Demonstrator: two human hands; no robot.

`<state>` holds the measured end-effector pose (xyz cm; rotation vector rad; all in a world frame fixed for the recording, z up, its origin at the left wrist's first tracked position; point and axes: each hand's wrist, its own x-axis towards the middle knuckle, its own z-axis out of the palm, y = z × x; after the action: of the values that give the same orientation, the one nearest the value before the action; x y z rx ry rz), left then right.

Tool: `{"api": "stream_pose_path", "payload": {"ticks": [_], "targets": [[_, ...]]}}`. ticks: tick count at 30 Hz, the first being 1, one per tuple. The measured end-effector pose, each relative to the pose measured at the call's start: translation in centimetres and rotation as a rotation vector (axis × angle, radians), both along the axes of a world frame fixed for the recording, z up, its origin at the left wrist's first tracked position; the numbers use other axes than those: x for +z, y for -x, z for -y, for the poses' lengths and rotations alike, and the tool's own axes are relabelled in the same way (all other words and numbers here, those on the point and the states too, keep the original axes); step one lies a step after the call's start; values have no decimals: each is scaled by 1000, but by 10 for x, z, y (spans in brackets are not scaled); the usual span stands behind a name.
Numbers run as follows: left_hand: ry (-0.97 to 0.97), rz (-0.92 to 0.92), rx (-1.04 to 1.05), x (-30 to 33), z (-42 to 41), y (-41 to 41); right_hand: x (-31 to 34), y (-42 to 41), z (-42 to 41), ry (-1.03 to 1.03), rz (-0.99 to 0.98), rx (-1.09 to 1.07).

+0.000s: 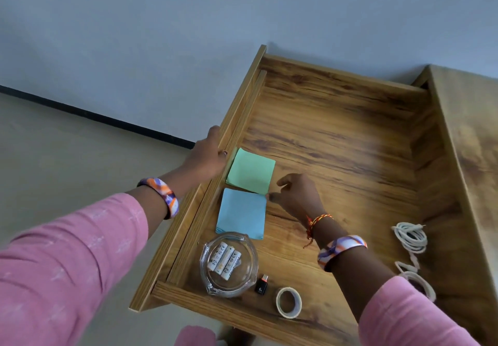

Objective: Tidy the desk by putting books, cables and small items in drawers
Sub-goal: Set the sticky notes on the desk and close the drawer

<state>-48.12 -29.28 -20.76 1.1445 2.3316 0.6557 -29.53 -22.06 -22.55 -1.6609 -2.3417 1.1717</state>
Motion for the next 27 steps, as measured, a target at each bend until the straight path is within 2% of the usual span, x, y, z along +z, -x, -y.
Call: {"api": "stream_pose_path", "payload": {"ticks": [5,9,11,16,24,27], "targets": [[-40,84,-21,1,-6,-24,31,-24,23,58,-65,87],[-36,71,-52,2,-24,-64,60,-44,54,263,-165,127],[-11,62,-52,3,-33,-85,67,-51,71,256,-151,163],[10,144,-121,1,-55,-135,76,-76,109,-97,115,252],[156,371,-301,14,-94,-226,64,-149,115,-514,415,51],[252,525,-387,25,-105,-252,62,-175,111,-561,504,-80]]}}
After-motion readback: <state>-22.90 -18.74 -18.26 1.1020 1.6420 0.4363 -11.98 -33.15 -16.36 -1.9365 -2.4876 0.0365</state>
